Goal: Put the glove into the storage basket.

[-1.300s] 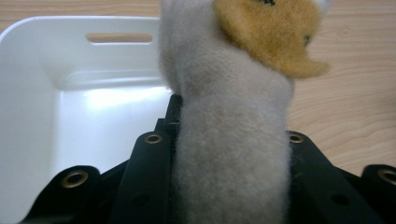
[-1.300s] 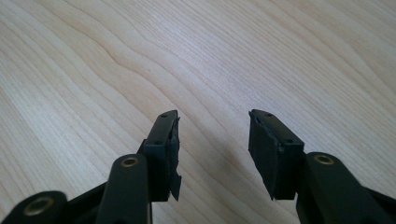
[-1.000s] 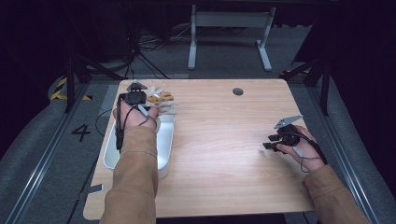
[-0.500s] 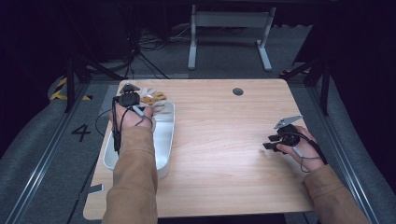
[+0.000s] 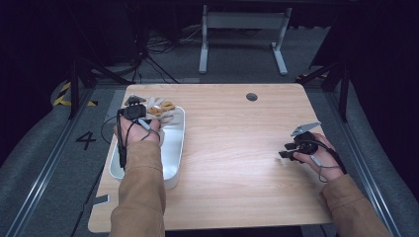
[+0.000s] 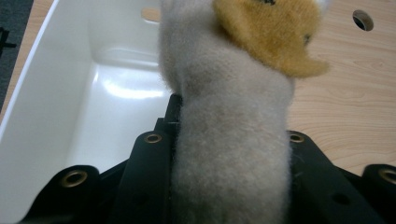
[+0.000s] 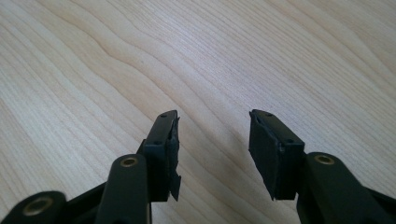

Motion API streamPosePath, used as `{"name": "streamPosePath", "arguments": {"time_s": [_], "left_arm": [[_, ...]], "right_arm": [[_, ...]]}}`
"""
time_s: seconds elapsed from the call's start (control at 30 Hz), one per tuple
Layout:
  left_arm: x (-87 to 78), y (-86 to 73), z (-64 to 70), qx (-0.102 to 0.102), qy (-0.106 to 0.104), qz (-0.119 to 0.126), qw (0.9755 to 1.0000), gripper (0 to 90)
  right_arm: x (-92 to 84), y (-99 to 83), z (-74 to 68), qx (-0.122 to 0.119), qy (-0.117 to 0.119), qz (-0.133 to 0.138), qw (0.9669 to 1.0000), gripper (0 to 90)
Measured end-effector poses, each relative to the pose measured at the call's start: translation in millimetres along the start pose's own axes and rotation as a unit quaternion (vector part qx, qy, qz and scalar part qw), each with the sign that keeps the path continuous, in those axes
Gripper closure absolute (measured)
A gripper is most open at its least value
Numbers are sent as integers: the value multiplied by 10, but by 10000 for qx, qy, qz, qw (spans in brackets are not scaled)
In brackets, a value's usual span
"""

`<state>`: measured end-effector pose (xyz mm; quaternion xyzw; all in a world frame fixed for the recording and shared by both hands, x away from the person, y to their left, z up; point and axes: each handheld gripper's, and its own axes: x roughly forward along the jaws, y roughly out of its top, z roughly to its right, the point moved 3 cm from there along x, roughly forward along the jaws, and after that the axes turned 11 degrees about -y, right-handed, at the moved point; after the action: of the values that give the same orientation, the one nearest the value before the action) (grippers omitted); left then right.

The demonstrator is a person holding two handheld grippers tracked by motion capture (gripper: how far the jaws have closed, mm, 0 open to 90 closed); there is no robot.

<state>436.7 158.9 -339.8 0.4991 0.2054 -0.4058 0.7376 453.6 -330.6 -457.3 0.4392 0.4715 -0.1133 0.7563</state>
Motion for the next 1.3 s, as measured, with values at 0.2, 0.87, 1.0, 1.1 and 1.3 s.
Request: {"name": "streamPosePath", "arguments": {"time_s": [0.2, 0.87, 1.0, 1.1, 1.3], "left_arm": [[29, -74, -85, -72, 42, -33, 10000, 690], [444, -386, -412, -581, 187, -223, 9979, 686], [518, -424, -443, -611, 220, -240, 9976, 685], [546, -435, -469, -669, 191, -325, 9970, 681], [577, -430, -468, -665, 249, -493, 9963, 677]], "right_arm": [[12, -13, 11, 36, -2, -25, 10000, 536], [43, -29, 9, 25, 18, -72, 10000, 532], [44, -31, 14, 38, 21, -66, 10000, 532], [49, -35, 15, 37, 23, -74, 10000, 531], [49, -34, 14, 39, 22, -67, 10000, 529]]}}
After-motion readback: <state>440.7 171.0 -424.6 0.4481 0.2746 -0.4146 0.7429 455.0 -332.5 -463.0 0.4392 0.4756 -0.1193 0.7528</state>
